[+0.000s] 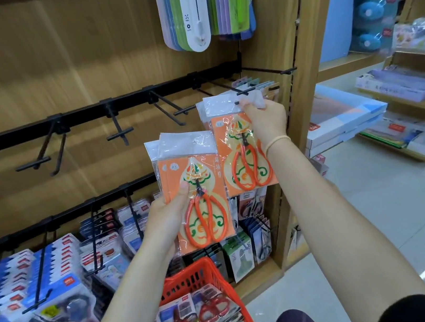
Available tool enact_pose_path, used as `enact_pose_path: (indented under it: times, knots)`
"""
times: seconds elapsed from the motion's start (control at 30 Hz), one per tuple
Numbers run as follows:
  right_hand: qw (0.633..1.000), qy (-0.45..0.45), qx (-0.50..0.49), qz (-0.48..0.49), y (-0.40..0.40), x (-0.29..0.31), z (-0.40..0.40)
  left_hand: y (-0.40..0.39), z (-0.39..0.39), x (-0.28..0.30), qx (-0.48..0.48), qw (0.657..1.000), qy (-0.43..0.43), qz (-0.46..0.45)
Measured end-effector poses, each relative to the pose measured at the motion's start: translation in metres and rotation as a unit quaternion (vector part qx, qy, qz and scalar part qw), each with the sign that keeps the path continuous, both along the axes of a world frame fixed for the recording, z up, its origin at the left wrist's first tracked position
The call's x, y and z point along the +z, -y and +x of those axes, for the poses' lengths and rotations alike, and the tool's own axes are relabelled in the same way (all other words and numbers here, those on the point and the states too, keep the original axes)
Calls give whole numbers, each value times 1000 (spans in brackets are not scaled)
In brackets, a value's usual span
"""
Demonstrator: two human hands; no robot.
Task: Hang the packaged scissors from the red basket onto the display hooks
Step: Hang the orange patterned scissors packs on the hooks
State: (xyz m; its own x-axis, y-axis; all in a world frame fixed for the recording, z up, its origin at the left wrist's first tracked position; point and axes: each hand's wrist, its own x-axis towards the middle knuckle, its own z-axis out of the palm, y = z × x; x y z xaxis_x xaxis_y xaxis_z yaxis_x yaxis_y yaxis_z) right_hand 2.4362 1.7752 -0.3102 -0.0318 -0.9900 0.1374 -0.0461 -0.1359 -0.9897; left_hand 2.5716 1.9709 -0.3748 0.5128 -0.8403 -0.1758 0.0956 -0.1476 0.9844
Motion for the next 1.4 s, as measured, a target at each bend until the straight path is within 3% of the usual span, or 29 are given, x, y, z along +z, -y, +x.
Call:
enact_pose_path:
  times: [0.33, 0.47, 0.57, 0.7, 0.77, 1.2, 1.4]
  knots:
    - [999, -18, -20, -26, -9, -23, 1, -7, 4, -11, 30, 998, -46, 2]
    - [982, -146, -90, -80, -35, -34, 15, -16, 9, -17, 58, 997, -57, -3]
    - [971, -192, -37, -138, -57, -49, 30, -26, 14, -19, 71, 996, -54, -1]
    - [976, -140, 138, -90, -85, -69, 48, -37, 24, -17, 75, 995, -58, 15]
    - [978, -98, 164, -84, -95, -75, 53, -41, 27, -18, 64, 996, -57, 18]
    - [990, 39, 127, 37, -84, -70, -1, -20, 8, -10, -23, 994, -104, 27]
    - [996, 56, 67, 13, -71, -65, -22, 1, -9, -2, -4, 997, -74, 22]
